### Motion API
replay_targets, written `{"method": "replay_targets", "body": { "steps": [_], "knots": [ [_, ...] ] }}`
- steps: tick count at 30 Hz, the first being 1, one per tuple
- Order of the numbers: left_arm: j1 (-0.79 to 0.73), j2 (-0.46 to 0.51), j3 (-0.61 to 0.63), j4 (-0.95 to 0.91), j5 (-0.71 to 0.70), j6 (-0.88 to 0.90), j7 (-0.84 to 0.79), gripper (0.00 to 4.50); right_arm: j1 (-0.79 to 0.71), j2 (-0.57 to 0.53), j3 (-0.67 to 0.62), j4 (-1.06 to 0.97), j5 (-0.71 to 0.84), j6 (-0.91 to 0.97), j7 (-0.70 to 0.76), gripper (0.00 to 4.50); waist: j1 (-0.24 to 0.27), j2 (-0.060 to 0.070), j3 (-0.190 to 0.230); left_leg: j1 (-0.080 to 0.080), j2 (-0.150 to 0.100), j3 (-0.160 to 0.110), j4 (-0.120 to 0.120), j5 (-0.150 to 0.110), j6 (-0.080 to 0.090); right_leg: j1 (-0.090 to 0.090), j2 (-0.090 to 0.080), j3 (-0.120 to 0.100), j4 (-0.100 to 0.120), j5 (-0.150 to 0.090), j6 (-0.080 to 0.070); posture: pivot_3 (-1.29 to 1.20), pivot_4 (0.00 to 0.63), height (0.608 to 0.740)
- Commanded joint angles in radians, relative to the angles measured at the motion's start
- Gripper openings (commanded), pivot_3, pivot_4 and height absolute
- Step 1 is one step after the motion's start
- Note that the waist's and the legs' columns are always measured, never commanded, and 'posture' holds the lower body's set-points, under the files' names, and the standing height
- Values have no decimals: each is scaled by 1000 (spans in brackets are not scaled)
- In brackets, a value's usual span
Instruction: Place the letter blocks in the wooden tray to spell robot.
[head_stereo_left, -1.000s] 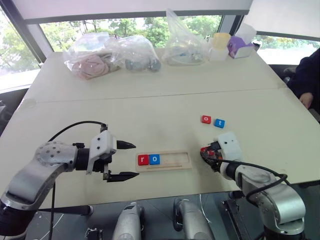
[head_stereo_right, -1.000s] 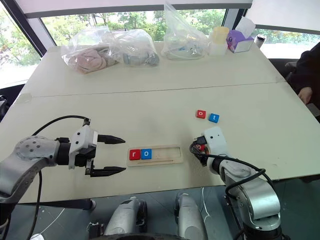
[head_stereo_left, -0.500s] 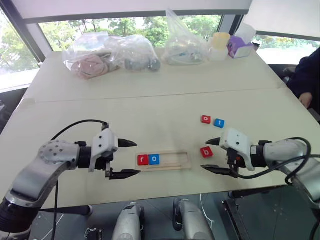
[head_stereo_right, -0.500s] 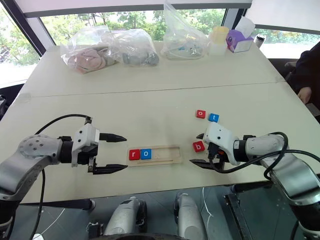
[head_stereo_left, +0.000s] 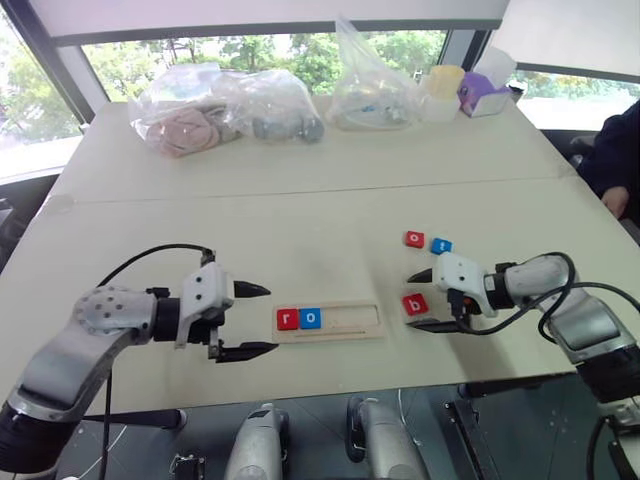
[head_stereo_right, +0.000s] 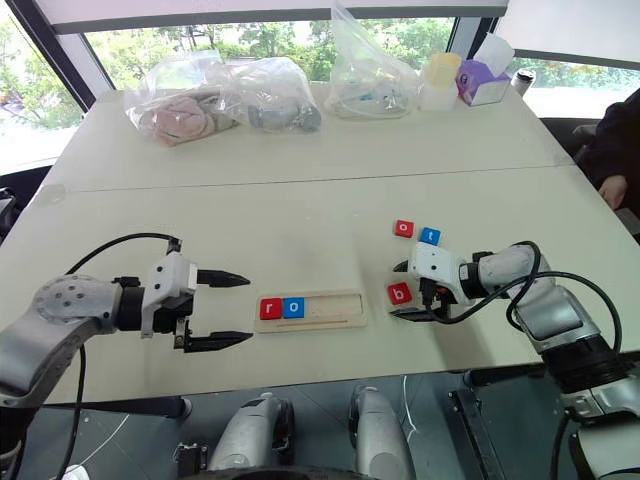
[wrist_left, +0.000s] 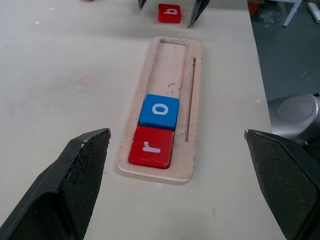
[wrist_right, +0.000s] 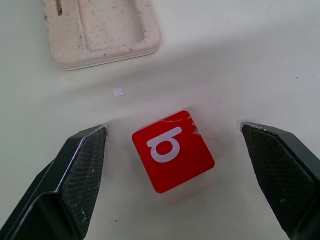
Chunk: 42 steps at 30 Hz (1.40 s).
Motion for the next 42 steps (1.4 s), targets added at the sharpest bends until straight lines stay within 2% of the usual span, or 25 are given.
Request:
{"method": "replay_targets", "body": {
  "steps": [1,6,7,10,14,18,22,27,32,42],
  "knots": [
    [-35,10,17,-36,-10,7,12,4500,-19,-7,-9,28,-15,-28,29,4381,1,0,0,0,0,0,0,0,0,0,0,0,0,0,0,0,150,740],
    [-95,5,2,-42,-23,55,27,4500,-29,0,-13,53,-19,-37,43,4381,4,0,0,1,0,1,0,0,0,2,0,0,0,0,0,0,150,740],
    [-103,4,0,-45,-25,63,30,4500,-31,1,-12,59,-22,-41,44,4152,3,0,0,1,0,1,0,0,0,2,0,0,0,0,0,0,150,740],
    [-113,5,2,-46,-26,75,27,4500,-34,4,-12,61,-27,-46,47,3175,2,0,0,2,-1,1,0,0,0,2,0,0,0,0,0,0,150,740],
    [-115,5,6,-29,-20,65,14,4500,-37,7,-32,15,4,-8,51,1163,0,0,0,4,-1,2,1,0,0,4,0,0,1,0,0,0,150,740],
    [-80,14,15,-44,-22,57,-3,4500,-41,10,-52,-97,54,79,44,1142,-2,0,0,5,0,1,0,0,0,4,0,0,1,0,0,0,150,740],
    [-25,40,38,-66,-32,51,-31,4500,-63,54,-66,-272,167,300,0,1142,-4,0,0,5,1,0,0,0,0,3,1,0,2,0,0,0,150,740],
    [40,76,56,-68,-24,16,-69,4500,-78,151,8,-413,177,440,-102,1142,0,0,0,5,2,-1,0,0,0,3,0,0,2,0,0,0,150,740],
    [52,81,51,-49,-8,-21,-71,4500,-76,204,114,-407,89,435,-171,1142,3,0,0,4,2,0,0,0,0,3,-2,0,0,0,0,0,150,740],
    [65,73,43,-30,7,-59,-68,4500,-68,238,194,-373,4,389,-207,1142,-2,0,0,3,1,1,0,0,0,1,-1,0,2,0,-1,0,150,740]
  ]
}}
